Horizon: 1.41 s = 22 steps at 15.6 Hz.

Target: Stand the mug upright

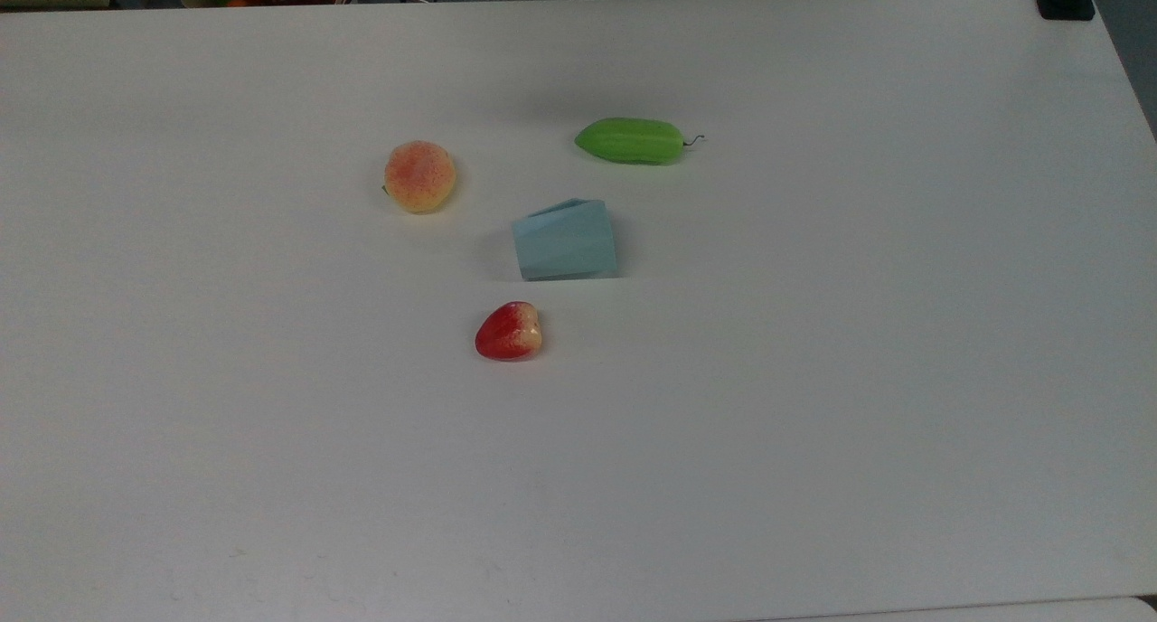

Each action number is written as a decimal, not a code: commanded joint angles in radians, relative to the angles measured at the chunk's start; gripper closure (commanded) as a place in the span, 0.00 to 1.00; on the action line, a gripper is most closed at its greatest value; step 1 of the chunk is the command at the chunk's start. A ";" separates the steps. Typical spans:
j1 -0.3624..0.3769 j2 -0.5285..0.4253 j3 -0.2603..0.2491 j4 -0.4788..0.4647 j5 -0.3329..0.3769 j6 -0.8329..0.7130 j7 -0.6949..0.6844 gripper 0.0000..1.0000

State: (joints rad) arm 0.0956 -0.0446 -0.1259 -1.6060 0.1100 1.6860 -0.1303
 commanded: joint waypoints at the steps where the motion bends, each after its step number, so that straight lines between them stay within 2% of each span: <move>1: 0.012 -0.017 -0.012 -0.018 0.016 0.005 -0.019 0.00; 5: 0.013 -0.009 -0.011 -0.009 0.034 -0.048 -0.023 0.00; 10: 0.013 0.023 -0.001 0.081 0.031 -0.149 -0.012 0.00; 13: 0.021 0.023 0.051 0.135 0.013 -0.199 0.035 0.00; 15: 0.045 0.022 0.077 0.141 -0.025 -0.201 0.084 0.00; 19: 0.094 0.029 0.111 0.141 -0.108 -0.200 0.092 0.00; 21: 0.125 0.060 0.133 0.141 -0.139 -0.190 0.109 0.00; 22: 0.144 0.093 0.150 0.141 -0.159 -0.169 0.194 0.00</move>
State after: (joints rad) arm 0.1965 -0.0184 -0.0002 -1.4896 -0.0013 1.5104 -0.0489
